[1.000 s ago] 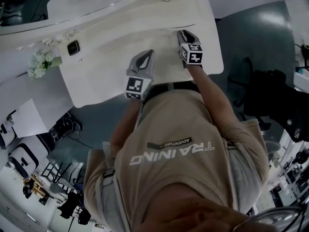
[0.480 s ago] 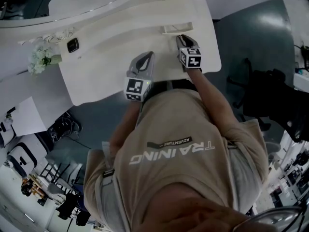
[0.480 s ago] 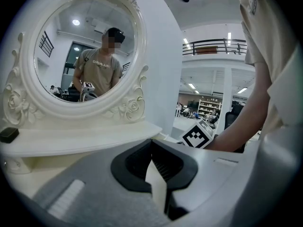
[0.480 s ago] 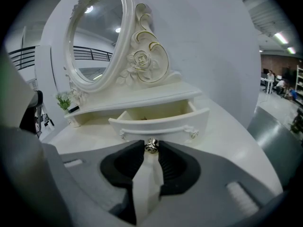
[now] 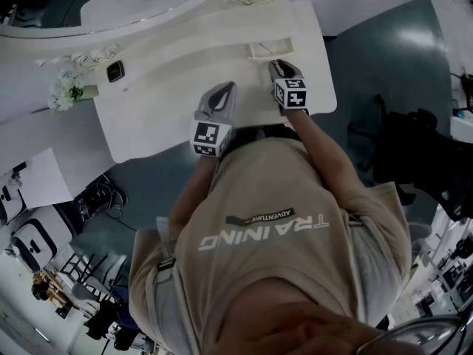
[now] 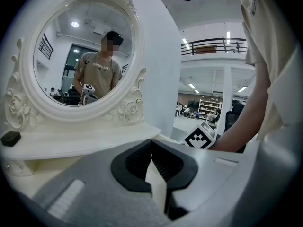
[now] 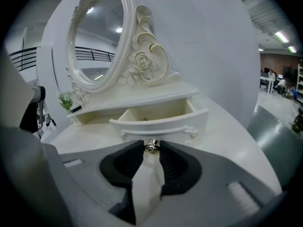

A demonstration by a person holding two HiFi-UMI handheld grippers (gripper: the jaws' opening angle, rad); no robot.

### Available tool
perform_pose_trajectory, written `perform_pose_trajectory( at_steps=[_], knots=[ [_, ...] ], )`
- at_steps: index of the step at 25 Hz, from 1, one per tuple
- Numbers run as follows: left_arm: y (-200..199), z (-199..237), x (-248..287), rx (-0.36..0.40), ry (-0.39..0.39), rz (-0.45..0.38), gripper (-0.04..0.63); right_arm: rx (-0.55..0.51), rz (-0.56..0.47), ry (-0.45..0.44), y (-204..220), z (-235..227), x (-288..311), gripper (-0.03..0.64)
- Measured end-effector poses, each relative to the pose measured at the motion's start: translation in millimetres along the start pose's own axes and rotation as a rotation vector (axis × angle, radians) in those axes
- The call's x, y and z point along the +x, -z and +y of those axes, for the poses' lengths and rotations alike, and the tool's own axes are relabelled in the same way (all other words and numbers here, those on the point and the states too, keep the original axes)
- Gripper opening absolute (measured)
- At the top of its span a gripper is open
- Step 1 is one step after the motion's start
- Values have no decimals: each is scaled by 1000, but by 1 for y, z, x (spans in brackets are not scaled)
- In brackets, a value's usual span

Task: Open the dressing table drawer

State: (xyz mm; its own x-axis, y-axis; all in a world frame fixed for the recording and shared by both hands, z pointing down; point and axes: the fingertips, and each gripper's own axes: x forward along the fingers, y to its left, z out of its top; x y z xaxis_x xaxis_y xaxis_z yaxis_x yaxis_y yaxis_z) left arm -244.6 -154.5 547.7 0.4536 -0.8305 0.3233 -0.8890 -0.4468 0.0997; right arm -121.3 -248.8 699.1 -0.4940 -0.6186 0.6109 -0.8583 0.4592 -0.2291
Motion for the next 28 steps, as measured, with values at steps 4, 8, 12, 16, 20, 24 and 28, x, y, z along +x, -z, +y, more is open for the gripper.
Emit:
perform_pose_trajectory(
  at_steps=[4,8,12,16,20,24,28],
  knots=[
    [-2,-1,-2,0,-10,-9,8,-3,20,-21,4,-2,-15,115],
    [-7,0,-3,10,-16,-15,8,13,26,-37,-1,-12,-35,115],
    [-16,-2,-5,17,-28,-19,8,-40,0,-66,-19,-17,-64,82],
    [-35,0,-7,19,-37,-37,8,-154,-79,-107,-52,-12,-93,5],
    [-59,5,-11,-1,-54,-70,8,-246,-142,-171,-85,0,-121,5],
    [-87,18,-11,-24,-70,-118,8,-300,-194,-249,-115,16,-132,4],
    [-116,25,-18,-14,-83,-156,8,-319,-241,-304,-146,33,-141,3]
  ],
)
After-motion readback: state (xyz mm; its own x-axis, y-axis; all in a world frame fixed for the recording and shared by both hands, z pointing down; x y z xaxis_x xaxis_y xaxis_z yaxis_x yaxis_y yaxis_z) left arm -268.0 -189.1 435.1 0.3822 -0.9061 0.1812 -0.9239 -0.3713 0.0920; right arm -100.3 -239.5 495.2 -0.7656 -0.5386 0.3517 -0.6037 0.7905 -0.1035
